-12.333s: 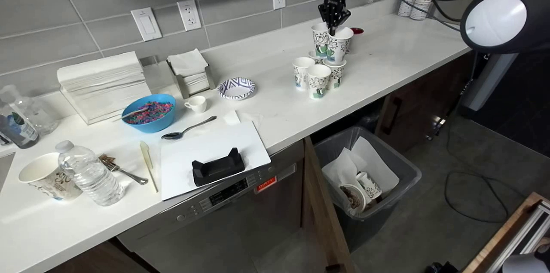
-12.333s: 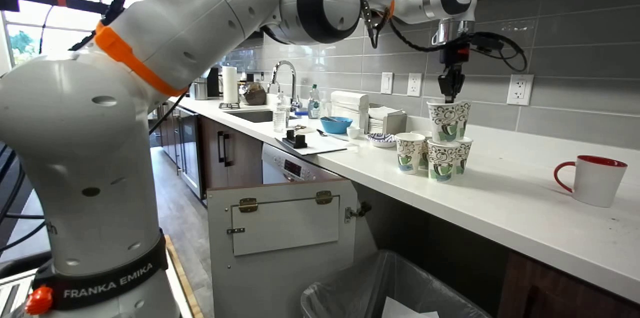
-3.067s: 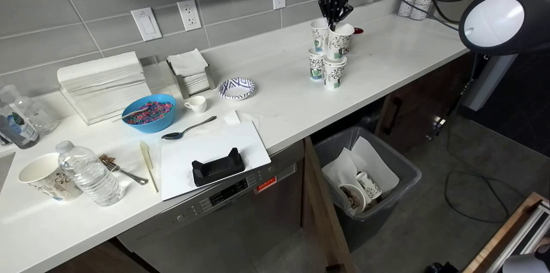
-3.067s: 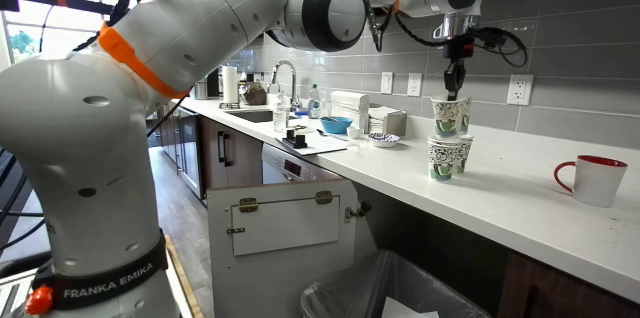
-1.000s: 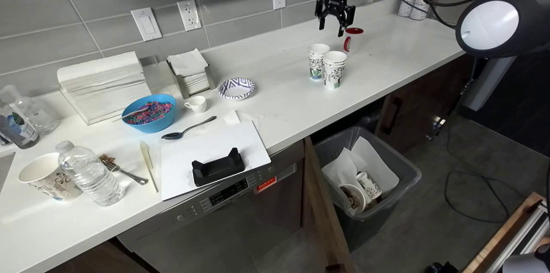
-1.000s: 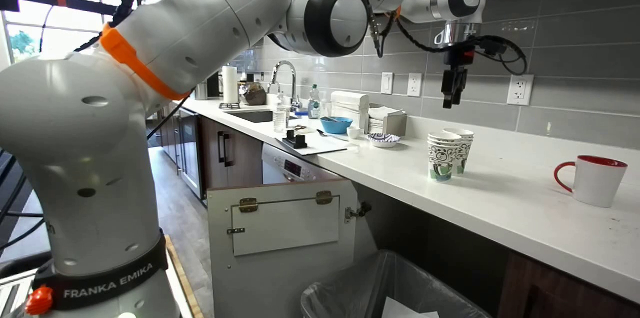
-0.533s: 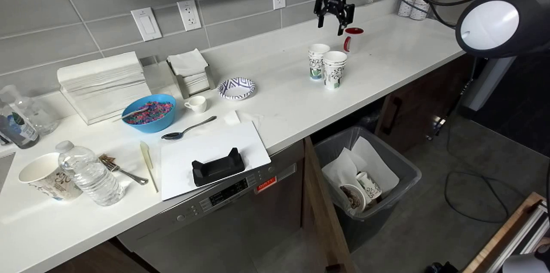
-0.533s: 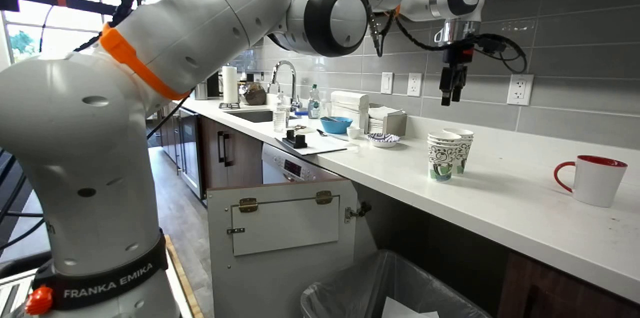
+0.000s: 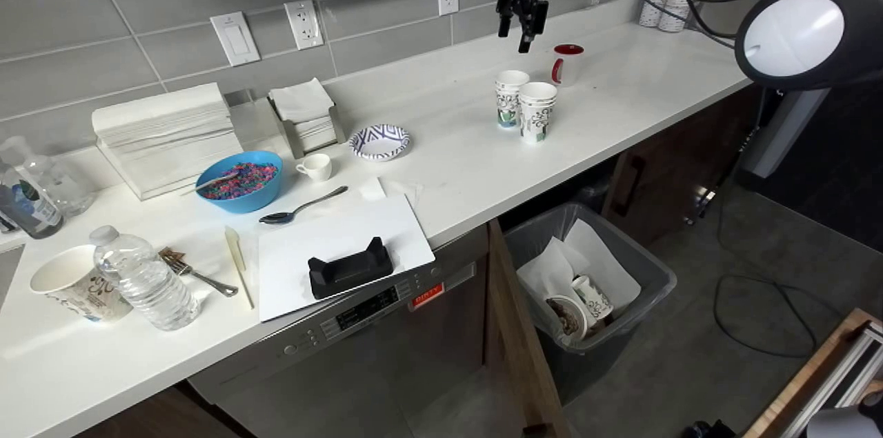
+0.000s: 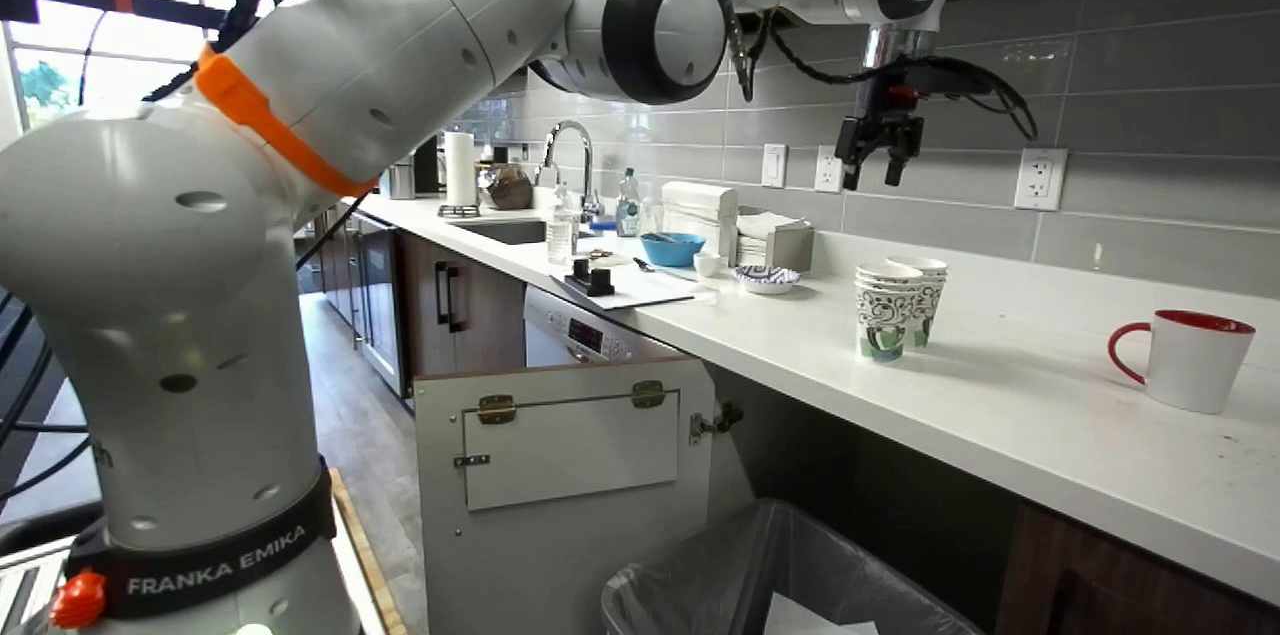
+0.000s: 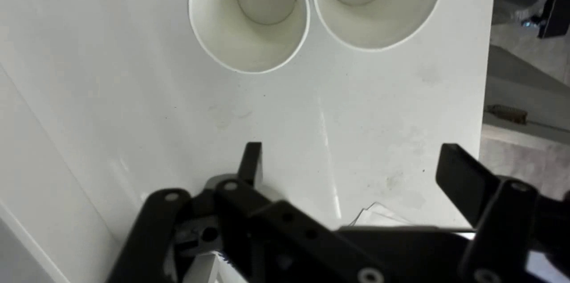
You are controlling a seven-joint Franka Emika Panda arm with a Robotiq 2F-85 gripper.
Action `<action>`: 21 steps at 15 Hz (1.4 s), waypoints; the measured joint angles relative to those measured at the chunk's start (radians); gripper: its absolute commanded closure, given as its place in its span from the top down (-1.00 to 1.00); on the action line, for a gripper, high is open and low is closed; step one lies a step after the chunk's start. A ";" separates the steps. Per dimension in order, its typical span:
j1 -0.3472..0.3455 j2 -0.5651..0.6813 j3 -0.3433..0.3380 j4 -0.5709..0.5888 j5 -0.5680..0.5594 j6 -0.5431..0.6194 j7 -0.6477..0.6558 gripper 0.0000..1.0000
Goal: Stack the coffee cups together in two piles.
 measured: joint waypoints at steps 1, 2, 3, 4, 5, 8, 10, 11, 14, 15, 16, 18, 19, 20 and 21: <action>0.005 -0.005 0.000 0.000 0.006 0.002 0.060 1.00; 0.010 -0.010 0.000 0.000 0.010 0.006 0.120 1.00; 0.016 -0.015 0.000 0.000 0.012 0.012 0.179 1.00; 0.021 -0.020 -0.001 0.000 0.013 0.016 0.240 1.00; 0.026 -0.024 -0.003 0.000 0.012 0.018 0.298 1.00; 0.042 -0.032 -0.023 -0.001 0.003 0.026 0.463 1.00; 0.054 -0.036 -0.043 -0.004 -0.015 0.026 0.566 1.00; 0.061 -0.038 -0.053 -0.006 -0.021 0.026 0.620 1.00; 0.079 -0.045 -0.082 -0.014 -0.040 0.023 0.774 1.00; 0.084 -0.049 -0.090 -0.018 -0.045 0.012 0.825 1.00; 0.088 -0.057 -0.095 -0.025 -0.046 -0.010 0.873 1.00; 0.091 -0.079 -0.099 -0.042 -0.043 -0.073 0.958 1.00; 0.090 -0.093 -0.098 -0.051 -0.036 -0.111 0.988 1.00; 0.088 -0.108 -0.098 -0.062 -0.028 -0.146 1.011 1.00; 0.085 -0.122 -0.097 -0.072 -0.019 -0.169 1.026 1.00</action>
